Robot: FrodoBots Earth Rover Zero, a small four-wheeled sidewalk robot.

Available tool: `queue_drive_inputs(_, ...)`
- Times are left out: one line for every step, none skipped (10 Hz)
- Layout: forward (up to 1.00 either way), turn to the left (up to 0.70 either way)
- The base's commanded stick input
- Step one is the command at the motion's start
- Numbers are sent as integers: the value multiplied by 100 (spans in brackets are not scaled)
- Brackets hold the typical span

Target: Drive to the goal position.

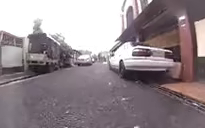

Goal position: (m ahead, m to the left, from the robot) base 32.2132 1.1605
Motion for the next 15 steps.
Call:
queue_drive_inputs(100, 0)
queue_drive_inputs(100, 0)
queue_drive_inputs(100, 0)
queue_drive_inputs(100, 0)
queue_drive_inputs(100, 0)
queue_drive_inputs(100, 0)
queue_drive_inputs(100, 0)
queue_drive_inputs(100, 0)
queue_drive_inputs(100, 0)
queue_drive_inputs(100, 0)
queue_drive_inputs(100, 0)
queue_drive_inputs(100, 0)
queue_drive_inputs(100, 0)
queue_drive_inputs(100, 0)
queue_drive_inputs(100, 0)
